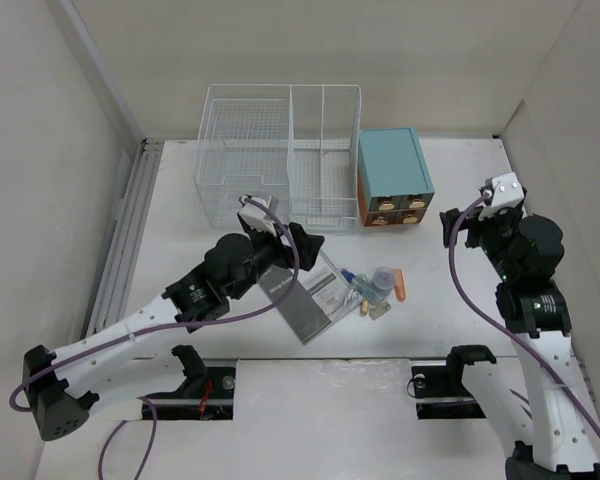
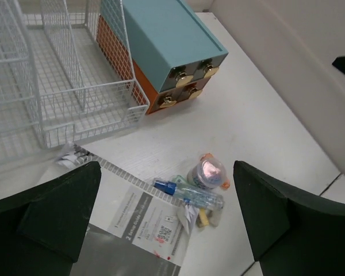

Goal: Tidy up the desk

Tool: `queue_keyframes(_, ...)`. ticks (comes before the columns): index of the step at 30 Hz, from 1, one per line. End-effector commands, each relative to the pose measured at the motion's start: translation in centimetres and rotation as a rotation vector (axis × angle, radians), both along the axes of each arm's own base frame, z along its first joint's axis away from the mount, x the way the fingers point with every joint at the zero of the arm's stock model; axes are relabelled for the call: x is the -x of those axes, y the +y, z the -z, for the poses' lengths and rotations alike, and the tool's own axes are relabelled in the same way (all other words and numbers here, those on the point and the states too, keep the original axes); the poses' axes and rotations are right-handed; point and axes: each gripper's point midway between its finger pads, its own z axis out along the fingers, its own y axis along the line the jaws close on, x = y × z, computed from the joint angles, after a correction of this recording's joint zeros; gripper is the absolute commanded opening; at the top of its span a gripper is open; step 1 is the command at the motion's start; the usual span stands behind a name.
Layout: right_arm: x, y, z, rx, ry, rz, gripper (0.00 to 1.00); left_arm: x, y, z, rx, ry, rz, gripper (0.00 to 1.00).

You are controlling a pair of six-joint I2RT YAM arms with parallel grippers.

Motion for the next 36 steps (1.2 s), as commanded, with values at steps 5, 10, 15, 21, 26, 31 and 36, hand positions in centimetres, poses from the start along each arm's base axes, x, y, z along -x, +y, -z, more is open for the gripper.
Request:
queue_keyframes(5, 0.2, 1.2, 0.2, 0.067, 0.012, -0.098, 1.0, 0.1, 2.2, 2.5, 0.164, 0.198, -0.182, 0.96)
queue_keyframes(10, 0.8, 3.5, 0.6, 0.088, 0.035, -0.253, 1.0, 1.2, 2.9, 7.0, 0.185, 0.271, -0.226, 0.95)
queue_keyframes(15, 0.4, 7.6, 3.4, 0.024, 0.148, -0.508, 0.13, 2.8, 4.0, 9.0, 0.316, 0.324, -0.221, 0.84)
queue_keyframes(21, 0.0, 13.9, 7.4, -0.003, 0.356, -0.828, 0.99, 4.1, 5.3, 12.3, 0.326, 0.385, -0.236, 0.74)
queue_keyframes(26, -1.2, 18.4, 12.2, -0.014, 0.51, -0.957, 0.99, 4.2, 5.9, 15.1, 0.279, 0.451, -0.296, 0.74)
queue_keyframes(31, -1.2, 23.8, 15.2, 0.044, 0.538, -1.032, 0.99, 4.2, 5.7, 18.0, 0.206, 0.494, -0.326, 0.74)
queue_keyframes(36, -2.2, 27.2, 18.4, 0.018, 0.633, -1.043, 0.99, 4.7, 5.3, 20.3, 0.17, 0.533, -0.358, 0.74)
